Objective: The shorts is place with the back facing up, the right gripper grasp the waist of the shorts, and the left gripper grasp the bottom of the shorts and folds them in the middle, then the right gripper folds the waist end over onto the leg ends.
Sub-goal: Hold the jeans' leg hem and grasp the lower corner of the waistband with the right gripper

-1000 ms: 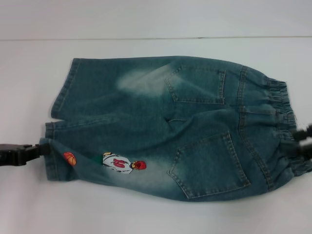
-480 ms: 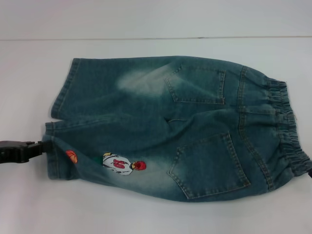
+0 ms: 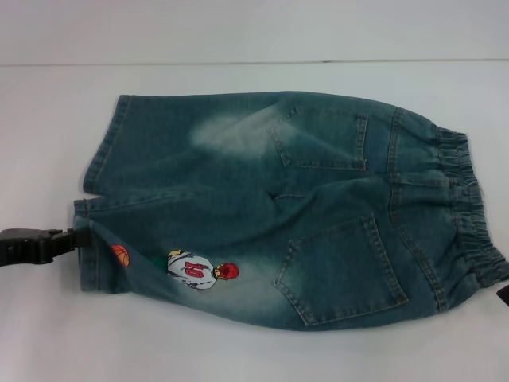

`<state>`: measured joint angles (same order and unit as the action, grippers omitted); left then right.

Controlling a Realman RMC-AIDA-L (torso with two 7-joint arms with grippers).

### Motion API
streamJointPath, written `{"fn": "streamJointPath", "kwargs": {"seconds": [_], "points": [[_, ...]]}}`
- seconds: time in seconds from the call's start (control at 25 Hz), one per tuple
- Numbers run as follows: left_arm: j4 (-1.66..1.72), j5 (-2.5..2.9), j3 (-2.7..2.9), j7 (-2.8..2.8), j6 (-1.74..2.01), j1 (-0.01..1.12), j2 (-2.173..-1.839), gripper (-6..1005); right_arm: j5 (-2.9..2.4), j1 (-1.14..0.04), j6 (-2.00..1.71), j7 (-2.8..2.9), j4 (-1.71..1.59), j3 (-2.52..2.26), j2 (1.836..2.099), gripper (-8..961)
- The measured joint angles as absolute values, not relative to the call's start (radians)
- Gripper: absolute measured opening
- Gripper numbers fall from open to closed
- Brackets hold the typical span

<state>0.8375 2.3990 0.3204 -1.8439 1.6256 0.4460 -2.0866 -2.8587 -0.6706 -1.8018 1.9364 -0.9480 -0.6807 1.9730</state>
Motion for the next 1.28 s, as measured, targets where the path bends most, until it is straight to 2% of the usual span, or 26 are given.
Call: {"fn": "streamJointPath", "kwargs": {"seconds": [0.4,1.28], "points": [[0.834,2.392,0.321,-1.842,1.626,0.446,-2.089,46,-2.858,-0.692,-1.746,1.936,-0.905,-0.708,1.993,644],[0.824,2.387,0.319,-1.833,1.617,0.444,-2.088,45,-2.796,-0.694,-1.743,1.9,-0.897,-0.702,1.995,621]]}}
